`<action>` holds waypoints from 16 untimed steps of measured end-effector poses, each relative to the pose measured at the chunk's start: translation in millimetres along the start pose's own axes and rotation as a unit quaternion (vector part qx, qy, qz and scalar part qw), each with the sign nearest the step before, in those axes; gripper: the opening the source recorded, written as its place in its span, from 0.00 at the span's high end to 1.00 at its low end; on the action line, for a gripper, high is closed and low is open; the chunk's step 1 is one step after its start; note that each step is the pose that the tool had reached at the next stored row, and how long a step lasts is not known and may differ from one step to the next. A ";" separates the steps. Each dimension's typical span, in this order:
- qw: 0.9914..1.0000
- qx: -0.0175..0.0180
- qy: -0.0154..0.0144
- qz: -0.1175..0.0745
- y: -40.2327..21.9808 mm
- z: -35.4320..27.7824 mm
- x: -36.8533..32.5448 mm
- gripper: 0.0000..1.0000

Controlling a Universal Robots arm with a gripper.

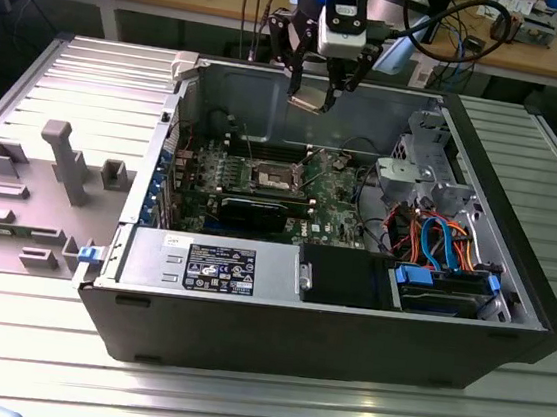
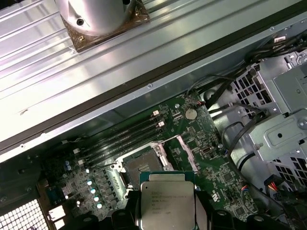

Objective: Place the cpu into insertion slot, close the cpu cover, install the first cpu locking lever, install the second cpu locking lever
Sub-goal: 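Place the cpu into insertion slot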

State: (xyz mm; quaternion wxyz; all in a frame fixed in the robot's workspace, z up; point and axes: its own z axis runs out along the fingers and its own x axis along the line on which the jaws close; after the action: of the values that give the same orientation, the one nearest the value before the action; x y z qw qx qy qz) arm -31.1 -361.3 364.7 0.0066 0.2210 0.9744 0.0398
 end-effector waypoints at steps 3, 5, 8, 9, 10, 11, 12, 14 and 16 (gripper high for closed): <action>1.000 0.000 0.000 0.005 -0.1 0.0 0.2 0.45; 1.000 0.000 -0.001 0.017 -0.1 0.2 0.3 0.45; 0.999 0.000 -0.003 0.035 -0.2 0.4 0.3 0.45; 0.999 0.000 -0.003 0.041 -0.2 0.5 0.3 0.45; 0.999 0.000 -0.004 0.050 -0.2 0.6 0.3 0.45; 0.998 0.000 -0.005 0.059 -0.2 0.8 0.3 0.45; 0.998 0.000 -0.005 0.065 -0.2 0.9 0.3 0.45; 0.997 0.000 -0.006 0.077 -0.3 1.1 0.4 0.45; 0.997 0.000 -0.007 0.082 -0.5 1.1 0.9 0.45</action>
State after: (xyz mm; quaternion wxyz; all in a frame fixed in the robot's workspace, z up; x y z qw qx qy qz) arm -32.1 -361.3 363.5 0.0099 0.3007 0.9529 0.0391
